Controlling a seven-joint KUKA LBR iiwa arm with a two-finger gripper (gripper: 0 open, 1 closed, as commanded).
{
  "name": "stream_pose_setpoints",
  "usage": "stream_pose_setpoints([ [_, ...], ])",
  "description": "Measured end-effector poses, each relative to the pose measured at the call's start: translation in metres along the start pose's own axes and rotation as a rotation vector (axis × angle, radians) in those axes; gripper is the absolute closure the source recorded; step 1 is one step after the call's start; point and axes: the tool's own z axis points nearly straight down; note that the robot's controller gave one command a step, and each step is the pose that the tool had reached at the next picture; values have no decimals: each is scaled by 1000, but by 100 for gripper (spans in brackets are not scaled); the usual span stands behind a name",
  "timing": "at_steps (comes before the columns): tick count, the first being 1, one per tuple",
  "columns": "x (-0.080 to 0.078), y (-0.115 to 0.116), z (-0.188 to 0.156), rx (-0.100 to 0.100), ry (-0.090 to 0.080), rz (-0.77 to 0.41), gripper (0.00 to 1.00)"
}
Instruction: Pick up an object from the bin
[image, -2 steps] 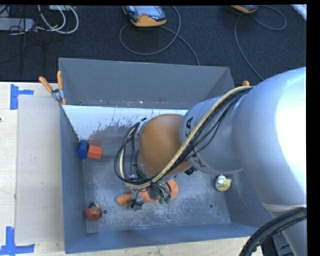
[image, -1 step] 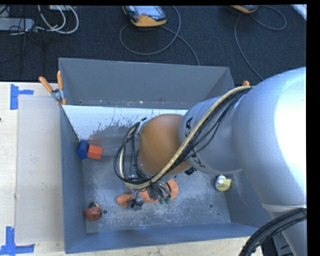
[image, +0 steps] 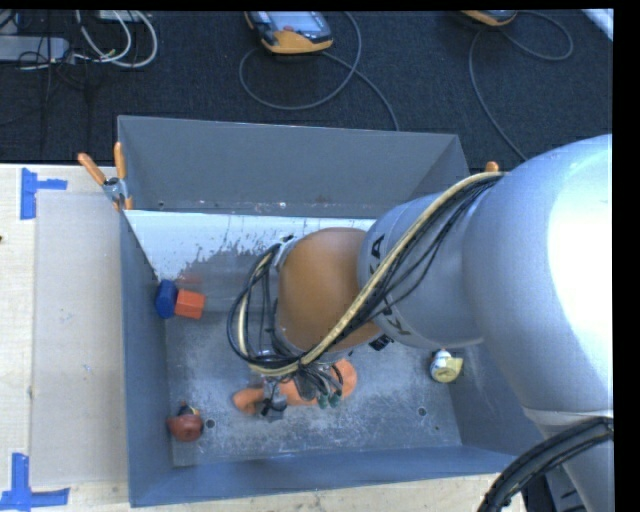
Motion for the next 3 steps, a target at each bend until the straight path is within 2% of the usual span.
stream_pose_setpoints([
  [3, 0, 0, 0, 0, 0, 4, 100],
])
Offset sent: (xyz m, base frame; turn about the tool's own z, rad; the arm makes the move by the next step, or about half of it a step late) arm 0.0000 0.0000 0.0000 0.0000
